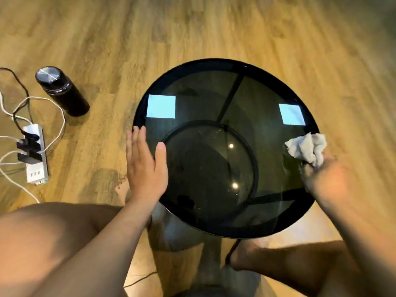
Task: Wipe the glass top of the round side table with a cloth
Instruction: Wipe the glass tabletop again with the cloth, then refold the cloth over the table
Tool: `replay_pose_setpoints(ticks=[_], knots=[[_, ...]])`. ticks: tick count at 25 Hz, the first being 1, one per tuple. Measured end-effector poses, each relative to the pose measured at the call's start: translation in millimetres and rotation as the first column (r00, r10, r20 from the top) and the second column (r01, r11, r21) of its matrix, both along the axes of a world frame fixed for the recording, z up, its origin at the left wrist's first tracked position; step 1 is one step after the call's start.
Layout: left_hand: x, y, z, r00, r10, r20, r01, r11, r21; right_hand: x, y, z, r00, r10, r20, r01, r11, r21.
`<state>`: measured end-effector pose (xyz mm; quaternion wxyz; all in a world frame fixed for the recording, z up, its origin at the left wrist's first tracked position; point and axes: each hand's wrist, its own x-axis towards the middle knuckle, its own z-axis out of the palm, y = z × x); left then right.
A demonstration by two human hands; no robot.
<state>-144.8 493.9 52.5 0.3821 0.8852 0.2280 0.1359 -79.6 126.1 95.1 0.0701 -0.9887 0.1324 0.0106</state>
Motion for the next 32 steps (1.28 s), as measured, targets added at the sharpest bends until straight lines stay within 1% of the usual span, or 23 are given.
replay_pose_setpoints(ticks=[3, 4, 7, 9, 11, 13, 14, 15, 16, 17, 18, 20, 21, 22, 23, 24, 25, 26, 28, 30, 32], knots=[[-1, 0, 3, 1.000, -0.014, 0.004, 0.014, 1.000, 0.000, -70, 43, 5, 0.998, 0.033, 0.059, -0.039, 0.995, 0.087], [0, 0, 5, 1.000, -0.018, -0.001, 0.018, 1.000, -0.005, -89, 60, 7, 0.995, 0.073, 0.062, -0.079, 0.992, 0.096], [-5, -2, 6, 1.000, -0.022, -0.016, 0.021, 0.999, -0.048, -130, 111, 13, 0.966, 0.260, -0.011, -0.257, 0.958, 0.127], [-14, -5, 9, 0.998, -0.032, -0.044, 0.028, 0.995, -0.090, -143, 139, 16, 0.944, 0.327, -0.035, -0.318, 0.935, 0.154], [-26, -5, 18, 0.995, -0.064, -0.071, 0.051, 0.983, -0.174, -147, 166, 17, 0.941, 0.333, -0.059, -0.320, 0.934, 0.157], [-37, -3, 31, 0.992, -0.122, -0.034, 0.110, 0.964, -0.243, -145, 198, 20, 0.928, 0.363, -0.082, -0.345, 0.923, 0.172], [-41, -3, 40, 0.991, -0.136, -0.016, 0.127, 0.952, -0.277, -143, 213, 21, 0.910, 0.403, -0.096, -0.376, 0.900, 0.220], [-46, -6, 51, 0.991, -0.134, -0.011, 0.124, 0.944, -0.305, -139, 225, 23, 0.889, 0.445, -0.110, -0.393, 0.863, 0.317], [-52, -9, 61, 0.993, -0.118, -0.007, 0.109, 0.937, -0.331, -132, 234, 27, 0.873, 0.472, -0.122, -0.374, 0.809, 0.453], [-58, -14, 69, 0.996, -0.084, -0.002, 0.078, 0.931, -0.358, -123, 238, 34, 0.868, 0.479, -0.130, -0.311, 0.729, 0.609], [-64, -17, 77, 0.999, -0.039, -0.001, 0.036, 0.922, -0.385, -116, 238, 42, 0.876, 0.466, -0.127, -0.223, 0.624, 0.749], [-78, -25, 97, 0.998, 0.046, -0.034, -0.056, 0.879, -0.474, -107, 227, 60, 0.920, 0.381, -0.092, -0.060, 0.370, 0.927], [-85, -29, 107, 0.998, 0.045, -0.041, -0.060, 0.821, -0.567, -108, 219, 68, 0.936, 0.342, -0.082, 0.001, 0.231, 0.973], [-90, -35, 115, 0.999, -0.005, -0.032, -0.018, 0.723, -0.691, -110, 211, 75, 0.943, 0.323, -0.078, 0.045, 0.109, 0.993], [-94, -42, 122, 0.995, -0.101, -0.009, 0.055, 0.609, -0.791, -113, 202, 81, 0.943, 0.322, -0.082, 0.080, 0.021, 0.997], [-98, -50, 128, 0.980, -0.197, 0.037, 0.137, 0.525, -0.840, -117, 191, 86, 0.940, 0.329, -0.083, 0.103, -0.042, 0.994], [-102, -58, 132, 0.960, -0.268, 0.081, 0.208, 0.488, -0.848, -121, 180, 89, 0.941, 0.328, -0.084, 0.119, -0.089, 0.989], [-104, -66, 136, 0.949, -0.293, 0.117, 0.252, 0.479, -0.841, -124, 167, 92, 0.946, 0.309, -0.095, 0.139, -0.124, 0.982], [-107, -78, 142, 0.946, -0.287, 0.151, 0.284, 0.504, -0.816, -131, 141, 96, 0.953, 0.257, -0.157, 0.198, -0.141, 0.970], [-110, -87, 144, 0.934, -0.326, 0.145, 0.305, 0.518, -0.799, -138, 117, 93, 0.950, 0.230, -0.212, 0.253, -0.168, 0.953], [-112, -94, 143, 0.939, -0.319, 0.128, 0.280, 0.496, -0.822, -146, 99, 88, 0.948, 0.218, -0.231, 0.281, -0.235, 0.931]])
